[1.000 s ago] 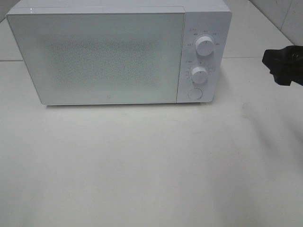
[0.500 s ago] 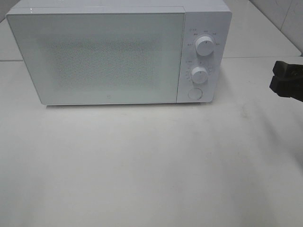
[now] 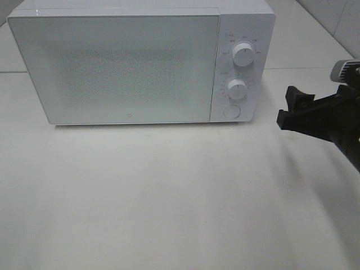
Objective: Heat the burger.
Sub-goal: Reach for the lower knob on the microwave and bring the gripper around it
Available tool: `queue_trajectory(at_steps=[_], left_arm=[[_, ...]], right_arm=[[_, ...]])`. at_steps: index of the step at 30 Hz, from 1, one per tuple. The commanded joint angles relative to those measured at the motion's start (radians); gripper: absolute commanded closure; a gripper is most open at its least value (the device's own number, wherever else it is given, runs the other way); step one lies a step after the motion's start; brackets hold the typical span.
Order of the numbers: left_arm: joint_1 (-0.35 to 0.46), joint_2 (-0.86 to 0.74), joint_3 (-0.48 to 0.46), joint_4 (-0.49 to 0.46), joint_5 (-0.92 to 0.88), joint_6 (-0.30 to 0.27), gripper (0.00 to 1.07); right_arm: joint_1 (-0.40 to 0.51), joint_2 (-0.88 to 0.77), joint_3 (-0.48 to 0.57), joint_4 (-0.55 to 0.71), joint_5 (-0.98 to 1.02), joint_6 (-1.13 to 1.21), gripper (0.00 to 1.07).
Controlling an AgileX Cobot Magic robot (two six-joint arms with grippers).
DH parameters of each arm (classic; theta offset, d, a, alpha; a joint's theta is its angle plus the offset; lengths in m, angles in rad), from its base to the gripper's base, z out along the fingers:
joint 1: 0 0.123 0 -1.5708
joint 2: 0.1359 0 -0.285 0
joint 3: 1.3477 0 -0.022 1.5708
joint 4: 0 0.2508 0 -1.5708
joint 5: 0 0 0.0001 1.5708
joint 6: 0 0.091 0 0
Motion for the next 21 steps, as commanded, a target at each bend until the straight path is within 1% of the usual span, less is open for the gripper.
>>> queue_trajectory(at_steps=[1, 2, 3, 4, 5, 7, 10, 11, 14, 21], left_arm=[[0.004, -0.023, 0.003, -0.003, -0.012, -0.006, 0.05], [0.004, -0.023, 0.003, -0.003, -0.012, -0.006, 0.05], [0.004, -0.023, 0.003, -0.003, -0.012, -0.006, 0.05], [0.004, -0.023, 0.003, -0.003, -0.012, -0.006, 0.05], [0.004, -0.023, 0.003, -0.003, -0.012, -0.006, 0.05], [0.004, -0.023, 0.003, -0.003, -0.012, -0.006, 0.05], [0.004, -0.023, 0.003, -0.003, -0.012, -0.006, 0.05], [0.004, -0.023, 0.003, -0.003, -0.012, -0.006, 0.05], [0.004, -0.023, 0.003, -0.003, -0.012, -0.006, 0.05], [0.004, -0.021, 0.003, -0.003, -0.012, -0.006, 0.05]], right_arm=[[0.092, 0.036, -0.026, 0.090, -0.097, -0.020, 0.31], [0.092, 0.036, -0.026, 0.090, -0.097, -0.020, 0.31], [0.135, 0.061, -0.047, 0.121, -0.109, -0.030, 0.31], [0.156, 0.073, -0.059, 0.133, -0.111, -0.041, 0.31], [0.156, 0.073, -0.059, 0.133, -0.111, -0.041, 0.31], [0.214, 0.117, -0.106, 0.178, -0.118, -0.085, 0.31], [0.228, 0.127, -0.120, 0.192, -0.118, -0.099, 0.31], [0.252, 0.144, -0.142, 0.220, -0.119, -0.121, 0.31], [0.278, 0.168, -0.167, 0.238, -0.119, -0.148, 0.31], [0.286, 0.183, -0.180, 0.244, -0.119, -0.149, 0.31]])
